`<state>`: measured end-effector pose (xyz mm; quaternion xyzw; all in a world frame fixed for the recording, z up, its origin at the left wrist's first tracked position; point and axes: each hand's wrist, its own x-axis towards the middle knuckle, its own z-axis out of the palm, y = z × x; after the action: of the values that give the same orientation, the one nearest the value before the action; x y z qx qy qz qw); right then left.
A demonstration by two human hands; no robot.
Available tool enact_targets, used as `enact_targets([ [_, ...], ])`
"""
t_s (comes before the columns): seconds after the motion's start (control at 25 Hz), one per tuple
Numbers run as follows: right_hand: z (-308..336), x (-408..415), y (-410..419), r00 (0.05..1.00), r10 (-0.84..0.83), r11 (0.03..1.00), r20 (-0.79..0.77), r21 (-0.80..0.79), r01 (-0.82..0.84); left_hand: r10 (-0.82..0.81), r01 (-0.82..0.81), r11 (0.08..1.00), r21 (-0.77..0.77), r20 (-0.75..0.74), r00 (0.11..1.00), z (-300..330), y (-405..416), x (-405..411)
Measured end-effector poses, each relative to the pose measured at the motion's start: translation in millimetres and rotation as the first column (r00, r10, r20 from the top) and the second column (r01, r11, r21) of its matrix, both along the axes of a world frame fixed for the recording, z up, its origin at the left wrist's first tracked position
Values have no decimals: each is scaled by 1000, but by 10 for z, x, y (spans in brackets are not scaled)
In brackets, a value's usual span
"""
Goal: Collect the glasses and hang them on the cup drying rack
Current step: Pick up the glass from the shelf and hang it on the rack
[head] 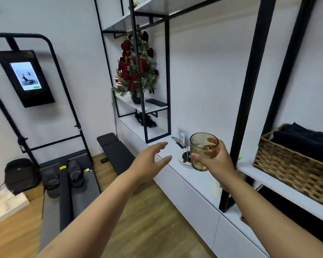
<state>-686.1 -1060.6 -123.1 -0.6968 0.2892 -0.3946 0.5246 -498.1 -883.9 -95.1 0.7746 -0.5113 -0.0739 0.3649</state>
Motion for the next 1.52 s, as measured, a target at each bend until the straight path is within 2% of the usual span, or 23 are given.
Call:
enact_targets([
  [0.24,-78,876,-401,995,93,995,-29,-22,-94,82,-86,996,-32,-118,990,-8,-339,678],
  [0.36,-29,1280,-745,990,127,990,-52,-46,-130,109,-113,993,-37,-111,988,34,-709,1001],
  [0.44,7,1871,-1489,986,147,988,-82,-39,-150,145,-150,988,-32,-123,982,43,-1470,1514],
  [0.56,-56,2198,-1727,989,118,993,-93,-21,-120,99,-104,994,-24,-149,984,11,-1815,1771],
  [0.88,-44,2355,-1629,986,163,986,-37,-10,-163,43,-58,991,-117,-129,991,68,-2016,1714],
  [1.08,-48,2776,-1942,998,25,999,-56,-22,-26,-70,47,991,-125,-182,981,44,-2557,2220],
  [1.24,25,3183,-2099,996,-89,996,-28,-15,89,-202,154,970,-187,-275,940,41,-2983,2606],
  [1.52,69,3622,-2237,973,-215,976,85,44,211,-324,229,927,-297,-324,889,113,-3481,2995],
])
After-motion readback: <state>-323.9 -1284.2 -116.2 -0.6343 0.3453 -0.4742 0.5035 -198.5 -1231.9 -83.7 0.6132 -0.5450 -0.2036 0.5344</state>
